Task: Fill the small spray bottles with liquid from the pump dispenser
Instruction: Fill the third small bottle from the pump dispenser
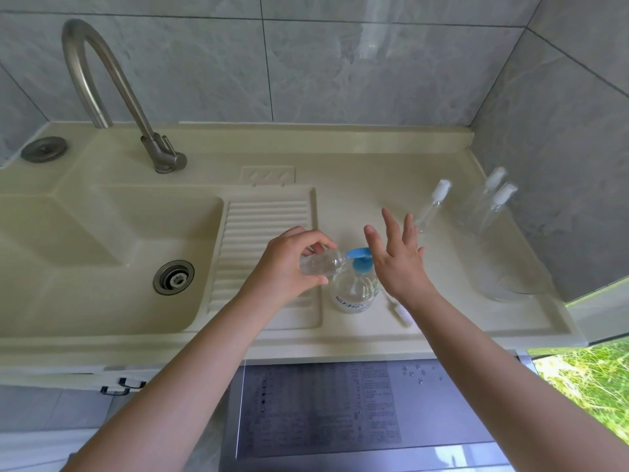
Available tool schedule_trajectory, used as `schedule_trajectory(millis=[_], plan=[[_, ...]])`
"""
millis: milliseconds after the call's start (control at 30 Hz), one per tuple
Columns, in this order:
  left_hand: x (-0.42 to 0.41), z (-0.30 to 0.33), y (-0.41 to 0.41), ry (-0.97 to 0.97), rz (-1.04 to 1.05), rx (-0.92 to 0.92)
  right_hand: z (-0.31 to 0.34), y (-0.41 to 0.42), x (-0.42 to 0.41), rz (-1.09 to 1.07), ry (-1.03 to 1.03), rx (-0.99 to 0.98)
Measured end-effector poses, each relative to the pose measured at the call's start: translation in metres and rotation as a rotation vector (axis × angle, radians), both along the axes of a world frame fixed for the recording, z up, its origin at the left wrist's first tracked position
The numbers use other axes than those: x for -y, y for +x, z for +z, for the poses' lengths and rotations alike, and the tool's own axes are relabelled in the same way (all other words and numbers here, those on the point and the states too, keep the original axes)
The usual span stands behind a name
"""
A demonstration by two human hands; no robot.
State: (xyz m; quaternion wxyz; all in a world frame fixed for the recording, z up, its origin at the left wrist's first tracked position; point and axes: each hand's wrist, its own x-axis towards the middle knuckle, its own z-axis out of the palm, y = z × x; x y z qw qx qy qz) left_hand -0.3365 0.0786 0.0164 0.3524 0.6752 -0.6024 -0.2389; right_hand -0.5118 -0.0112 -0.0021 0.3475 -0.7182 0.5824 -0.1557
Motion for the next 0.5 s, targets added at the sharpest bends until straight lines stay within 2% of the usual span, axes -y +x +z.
schedule_trajectory(millis=[100,167,233,500], plan=[[0.000,0.000,-0.002,0.002,0.005,0.016,-0.001,0.001,-0.001,0.012,-0.035,-0.002],[0.000,-0.001,-0.001,0.011,0.017,0.020,-0.006,0.003,-0.003,0.019,-0.135,-0.073],[0.001,-0.002,-0.002,0.022,0.018,0.025,-0.010,0.005,-0.007,0.015,-0.193,-0.059],[0.000,0.003,-0.003,0.035,0.004,-0.027,0.002,0.002,0.002,-0.006,-0.049,0.024]])
